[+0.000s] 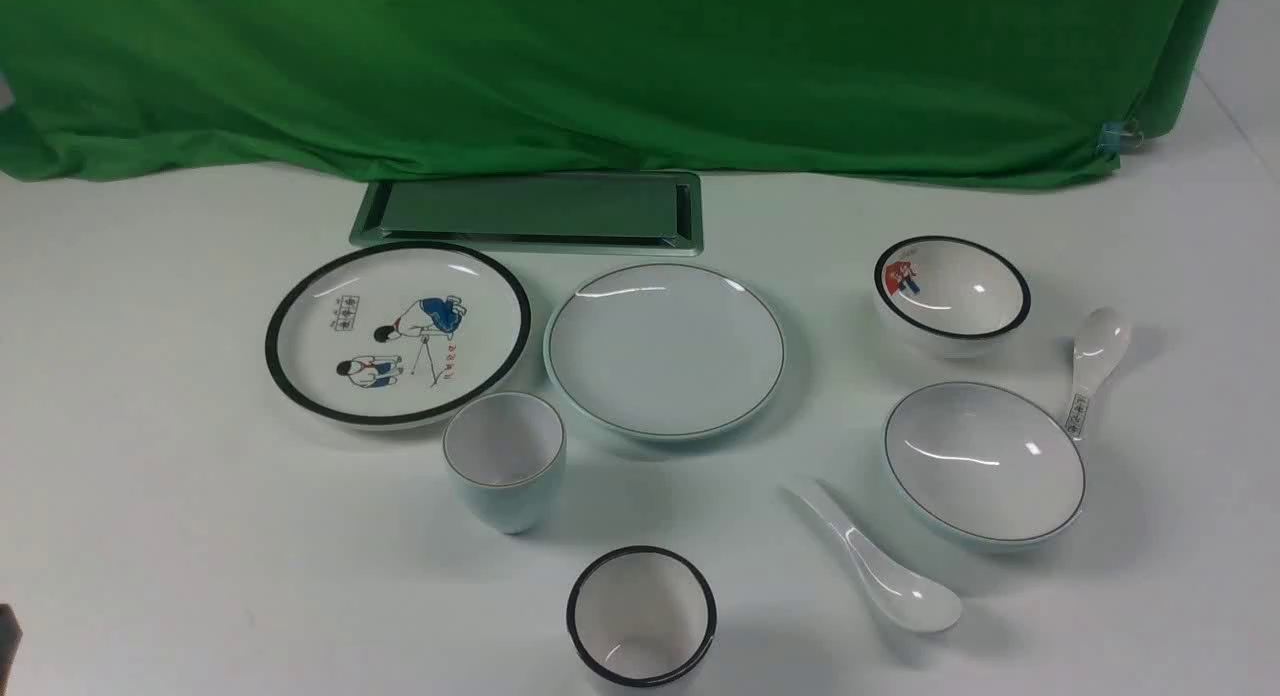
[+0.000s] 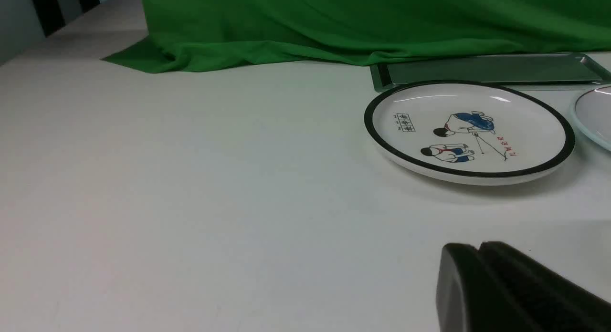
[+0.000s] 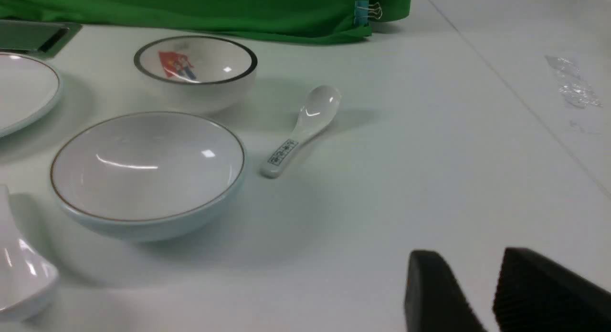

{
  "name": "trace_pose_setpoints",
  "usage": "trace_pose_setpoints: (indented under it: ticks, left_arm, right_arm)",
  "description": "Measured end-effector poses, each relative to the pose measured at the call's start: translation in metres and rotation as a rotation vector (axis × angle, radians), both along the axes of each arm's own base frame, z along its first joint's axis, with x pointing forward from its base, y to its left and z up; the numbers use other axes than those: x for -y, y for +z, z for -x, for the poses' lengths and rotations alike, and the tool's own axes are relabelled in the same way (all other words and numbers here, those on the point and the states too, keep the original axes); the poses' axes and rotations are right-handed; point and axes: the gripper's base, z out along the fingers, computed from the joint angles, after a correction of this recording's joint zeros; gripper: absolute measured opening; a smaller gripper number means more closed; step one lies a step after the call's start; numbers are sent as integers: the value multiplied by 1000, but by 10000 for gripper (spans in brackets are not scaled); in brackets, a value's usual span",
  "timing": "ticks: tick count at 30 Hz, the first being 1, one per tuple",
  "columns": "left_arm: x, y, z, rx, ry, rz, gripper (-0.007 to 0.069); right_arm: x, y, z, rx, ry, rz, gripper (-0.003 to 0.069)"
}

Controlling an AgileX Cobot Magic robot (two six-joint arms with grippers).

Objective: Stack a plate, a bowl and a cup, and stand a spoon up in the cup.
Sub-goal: Use the right arm to grab a blue rice bowl

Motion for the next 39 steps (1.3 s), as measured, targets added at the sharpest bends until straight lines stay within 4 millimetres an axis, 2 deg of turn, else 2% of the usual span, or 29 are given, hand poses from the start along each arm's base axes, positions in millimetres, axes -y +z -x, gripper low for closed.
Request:
trace_pose_setpoints:
  ticks: [39]
  left_arm:
    - [0, 0, 0, 0, -1, -5, -29]
  right_arm:
    - [0, 0, 0, 0, -1, -3, 242]
